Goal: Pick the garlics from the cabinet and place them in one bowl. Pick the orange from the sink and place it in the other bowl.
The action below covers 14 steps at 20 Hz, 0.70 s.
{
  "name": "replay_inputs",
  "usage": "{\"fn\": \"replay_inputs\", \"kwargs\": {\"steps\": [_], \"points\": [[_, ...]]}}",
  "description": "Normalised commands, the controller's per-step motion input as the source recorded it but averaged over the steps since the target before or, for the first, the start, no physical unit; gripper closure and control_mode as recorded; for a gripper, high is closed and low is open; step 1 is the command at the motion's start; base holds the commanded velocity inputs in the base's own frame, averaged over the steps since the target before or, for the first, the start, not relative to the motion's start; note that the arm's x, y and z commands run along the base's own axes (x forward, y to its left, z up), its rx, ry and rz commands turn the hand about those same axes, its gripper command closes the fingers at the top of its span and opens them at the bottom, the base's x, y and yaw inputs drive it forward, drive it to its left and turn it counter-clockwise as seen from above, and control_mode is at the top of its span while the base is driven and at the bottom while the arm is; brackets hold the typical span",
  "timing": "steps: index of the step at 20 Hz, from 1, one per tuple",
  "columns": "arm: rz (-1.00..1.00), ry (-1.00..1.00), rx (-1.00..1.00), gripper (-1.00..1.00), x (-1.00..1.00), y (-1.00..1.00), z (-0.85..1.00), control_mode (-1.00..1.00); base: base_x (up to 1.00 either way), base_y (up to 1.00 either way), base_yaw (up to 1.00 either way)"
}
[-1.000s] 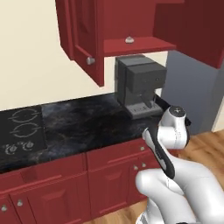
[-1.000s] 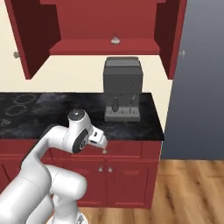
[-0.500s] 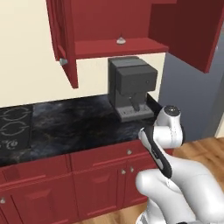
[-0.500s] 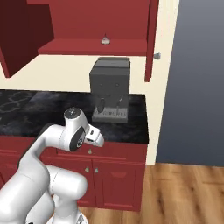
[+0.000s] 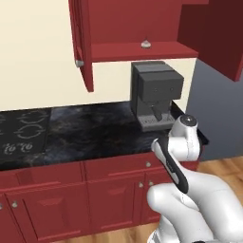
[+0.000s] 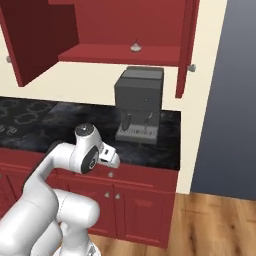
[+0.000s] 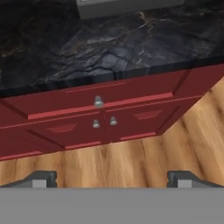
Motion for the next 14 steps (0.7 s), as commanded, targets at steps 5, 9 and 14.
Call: {"fn": "replay_inputs", "kwargs": {"steps": [5, 9, 14], "points": [[0.0, 0.0, 0.0, -1.0, 0.0, 0.0, 0.0, 1.0, 0.26, -0.16, 0.06], [0.0, 0.0, 0.0, -1.0, 0.0, 0.0, 0.0, 1.0, 0.51, -0.18, 0.0], [0.0, 0.0, 0.0, -1.0, 0.0, 0.0, 0.0, 1.0, 0.21, -0.2, 0.16]]}}
